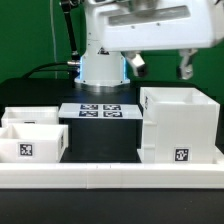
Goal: Assemble drawer
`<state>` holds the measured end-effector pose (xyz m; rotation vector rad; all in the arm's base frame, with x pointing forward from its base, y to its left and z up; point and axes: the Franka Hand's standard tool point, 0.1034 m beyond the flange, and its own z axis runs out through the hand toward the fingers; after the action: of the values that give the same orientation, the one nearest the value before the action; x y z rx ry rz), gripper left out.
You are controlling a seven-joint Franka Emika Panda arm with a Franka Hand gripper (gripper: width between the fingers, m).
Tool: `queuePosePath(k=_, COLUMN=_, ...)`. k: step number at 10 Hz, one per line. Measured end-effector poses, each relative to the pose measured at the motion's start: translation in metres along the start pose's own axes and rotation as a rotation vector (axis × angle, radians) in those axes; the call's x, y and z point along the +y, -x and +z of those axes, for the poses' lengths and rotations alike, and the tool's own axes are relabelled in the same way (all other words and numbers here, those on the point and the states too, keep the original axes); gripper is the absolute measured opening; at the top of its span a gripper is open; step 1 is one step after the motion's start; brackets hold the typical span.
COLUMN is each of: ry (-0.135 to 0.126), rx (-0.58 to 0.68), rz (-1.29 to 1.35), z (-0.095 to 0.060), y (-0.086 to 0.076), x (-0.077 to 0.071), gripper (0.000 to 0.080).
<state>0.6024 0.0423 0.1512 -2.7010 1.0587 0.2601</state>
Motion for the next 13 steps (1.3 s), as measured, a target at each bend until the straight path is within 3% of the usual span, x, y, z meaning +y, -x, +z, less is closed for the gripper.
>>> queuePosePath(k=1, ry=0.017, rx=0.006, rz=-0.074, z=-0.004, y=-0.009, x=0.012, gripper=0.0649)
queuePosePath(k=2, ry=0.058, rx=0.004, rz=-0.174, z=-0.003, y=-0.018, x=0.03, gripper=0.0649)
queuePosePath(k=3, ry=0.061, rx=0.006, rz=-0.18, z=-0.004, y=-0.024, x=0.037, gripper=0.0649)
queuePosePath(k=7, ry=0.067, rx=0.003, rz=-0.198, z=-0.001, y=-0.021, x=0.036, gripper=0.0649)
queuePosePath(k=8, ry=0.114, rx=0.004, rz=-0.328, z=0.004, y=-0.02, x=0.043, gripper=0.0649)
queuePosePath(k=10, ry=0.182, rx=0.024, rz=-0.507, z=0.01, y=-0.036, x=0.079, gripper=0.0649)
queuePosePath(k=13, ry=0.195, rx=0.131, rz=-0.647, z=0.015, y=-0.071, x=0.114, gripper=0.0649)
